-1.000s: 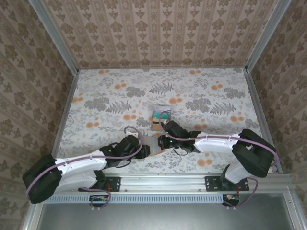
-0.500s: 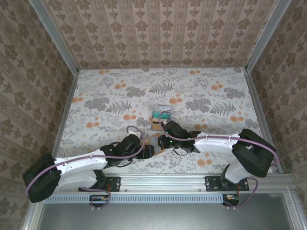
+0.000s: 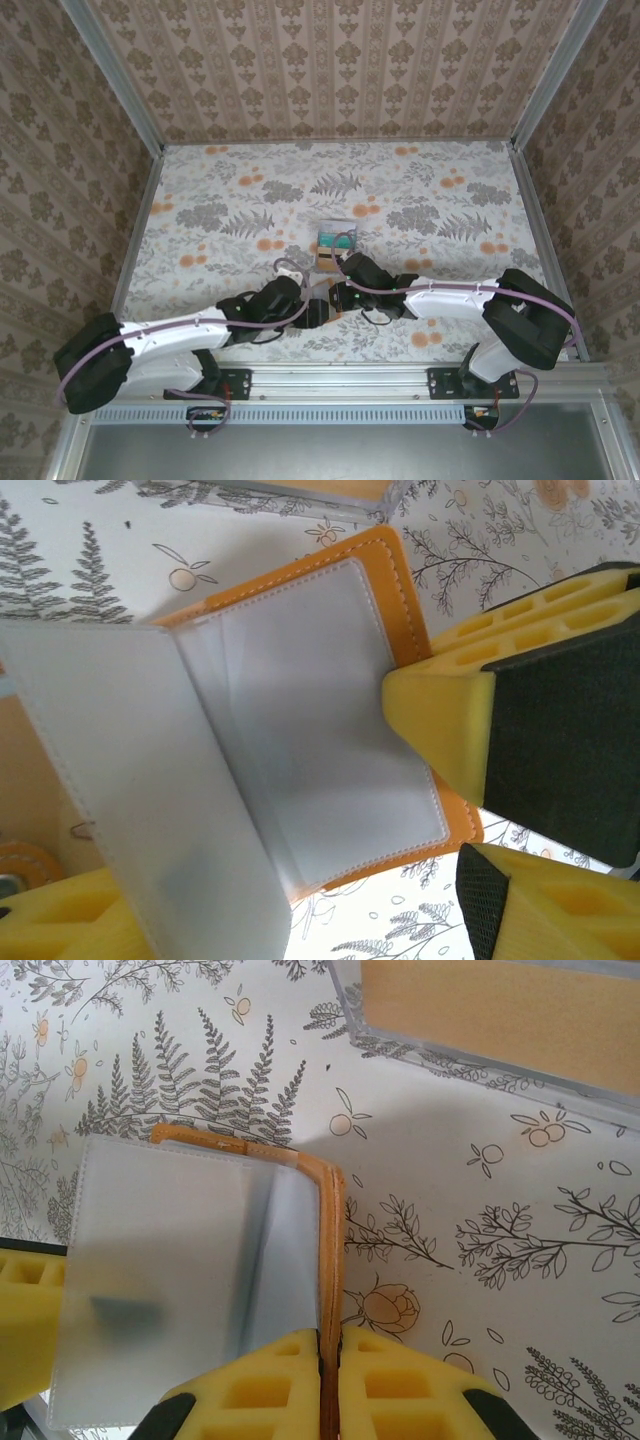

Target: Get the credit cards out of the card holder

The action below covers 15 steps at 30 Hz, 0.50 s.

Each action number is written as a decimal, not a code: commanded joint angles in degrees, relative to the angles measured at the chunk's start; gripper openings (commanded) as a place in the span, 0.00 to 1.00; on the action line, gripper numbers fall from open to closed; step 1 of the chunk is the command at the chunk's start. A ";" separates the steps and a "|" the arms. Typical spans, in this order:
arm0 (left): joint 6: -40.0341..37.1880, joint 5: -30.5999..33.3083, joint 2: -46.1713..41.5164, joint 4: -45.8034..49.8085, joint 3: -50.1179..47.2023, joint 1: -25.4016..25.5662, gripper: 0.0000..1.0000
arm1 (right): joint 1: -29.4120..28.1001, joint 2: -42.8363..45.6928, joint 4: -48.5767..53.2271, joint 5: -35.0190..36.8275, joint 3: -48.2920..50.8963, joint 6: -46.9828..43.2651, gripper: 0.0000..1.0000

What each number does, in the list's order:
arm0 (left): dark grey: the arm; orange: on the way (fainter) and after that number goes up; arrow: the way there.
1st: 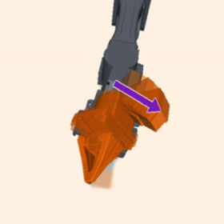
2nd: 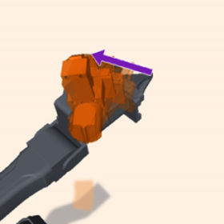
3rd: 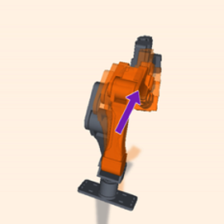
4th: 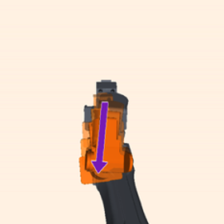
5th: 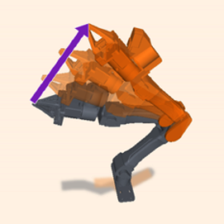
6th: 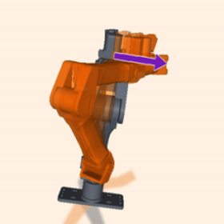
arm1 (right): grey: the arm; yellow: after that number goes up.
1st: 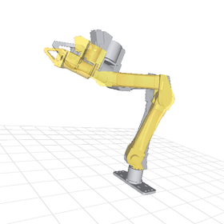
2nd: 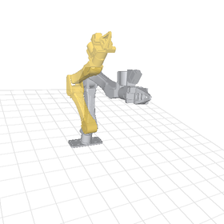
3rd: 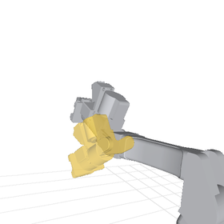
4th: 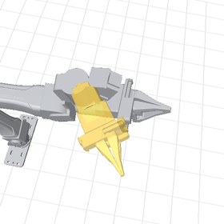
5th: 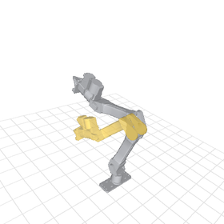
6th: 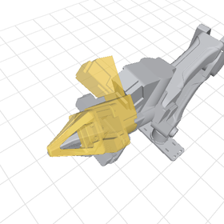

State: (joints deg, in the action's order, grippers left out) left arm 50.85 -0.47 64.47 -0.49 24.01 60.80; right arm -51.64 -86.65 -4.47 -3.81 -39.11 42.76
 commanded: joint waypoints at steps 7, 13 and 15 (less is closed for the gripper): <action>-0.45 -1.89 7.00 -6.72 4.54 1.33 0.56 | 1.86 2.65 -1.01 3.42 3.66 4.01 0.25; -0.18 -2.28 8.81 -7.60 4.76 1.97 0.52 | 2.72 8.37 2.87 7.78 5.06 4.17 0.36; -0.12 -1.49 7.77 -6.68 4.30 1.99 0.51 | 2.91 10.27 3.49 8.71 5.57 3.99 0.36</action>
State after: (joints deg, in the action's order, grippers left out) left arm 50.59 -1.98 73.12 -6.90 27.79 62.39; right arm -49.10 -79.72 -2.94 1.48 -34.37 46.30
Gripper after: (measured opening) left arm 0.511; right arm 0.359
